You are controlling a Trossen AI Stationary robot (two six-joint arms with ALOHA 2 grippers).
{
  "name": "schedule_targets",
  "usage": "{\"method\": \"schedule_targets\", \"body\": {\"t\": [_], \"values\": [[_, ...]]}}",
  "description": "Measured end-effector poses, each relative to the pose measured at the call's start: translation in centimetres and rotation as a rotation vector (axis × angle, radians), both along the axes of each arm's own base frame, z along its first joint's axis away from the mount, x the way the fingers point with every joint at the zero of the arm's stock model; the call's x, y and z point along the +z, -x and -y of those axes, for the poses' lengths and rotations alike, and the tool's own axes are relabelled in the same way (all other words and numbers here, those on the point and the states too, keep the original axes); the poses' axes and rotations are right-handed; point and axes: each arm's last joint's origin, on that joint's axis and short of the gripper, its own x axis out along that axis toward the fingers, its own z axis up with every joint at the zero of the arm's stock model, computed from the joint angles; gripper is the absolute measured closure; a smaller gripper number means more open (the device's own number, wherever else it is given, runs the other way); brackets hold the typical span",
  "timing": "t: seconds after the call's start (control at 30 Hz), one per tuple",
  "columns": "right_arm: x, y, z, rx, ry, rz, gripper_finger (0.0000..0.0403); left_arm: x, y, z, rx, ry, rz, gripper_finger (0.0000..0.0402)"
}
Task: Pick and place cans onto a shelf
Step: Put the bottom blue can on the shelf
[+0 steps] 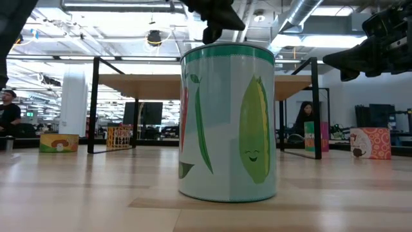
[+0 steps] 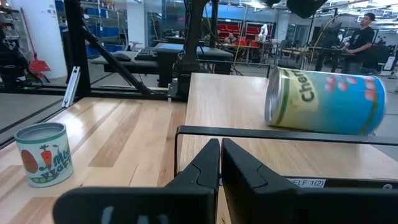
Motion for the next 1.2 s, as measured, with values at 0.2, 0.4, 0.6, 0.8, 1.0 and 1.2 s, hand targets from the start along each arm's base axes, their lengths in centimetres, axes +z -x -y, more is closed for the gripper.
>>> {"method": "schedule_targets", "body": {"t": [0.2, 0.4, 0.6, 0.8, 1.0, 1.2], "values": [[0.0, 0.0, 0.0, 0.0, 0.0, 0.0, 0.0363, -2.5, -0.7, 1.4, -0.096, -0.15, -0.025, 0.0401], [0.0, 0.0, 0.0, 0.0, 0.0, 0.0, 0.0363, -4.8, -0.7, 1.7, -0.153, -0.244, 0.068, 0.0401], [0.0, 0.0, 0.0, 0.001, 0.0, 0.0, 0.0363, -6.3, 0.5, 1.6, -0.172, -0.316, 0.218, 0.0401], [0.0, 0.0, 0.0, 0.001, 0.0, 0.0, 0.0363, -8.2, 2.5, 1.3, -0.158, -0.36, 0.341, 0.0401], [0.1, 0.0, 0.0, -0.002, 0.001, 0.015, 0.0363, -9.2, 3.7, -0.5, -0.13, -0.344, 0.407, 0.0401], [1.8, 0.2, 0.0, 0.019, -0.044, 0.197, 0.0363, -10.5, 4.9, -2.5, -0.118, -0.292, 0.558, 0.0401]]}}
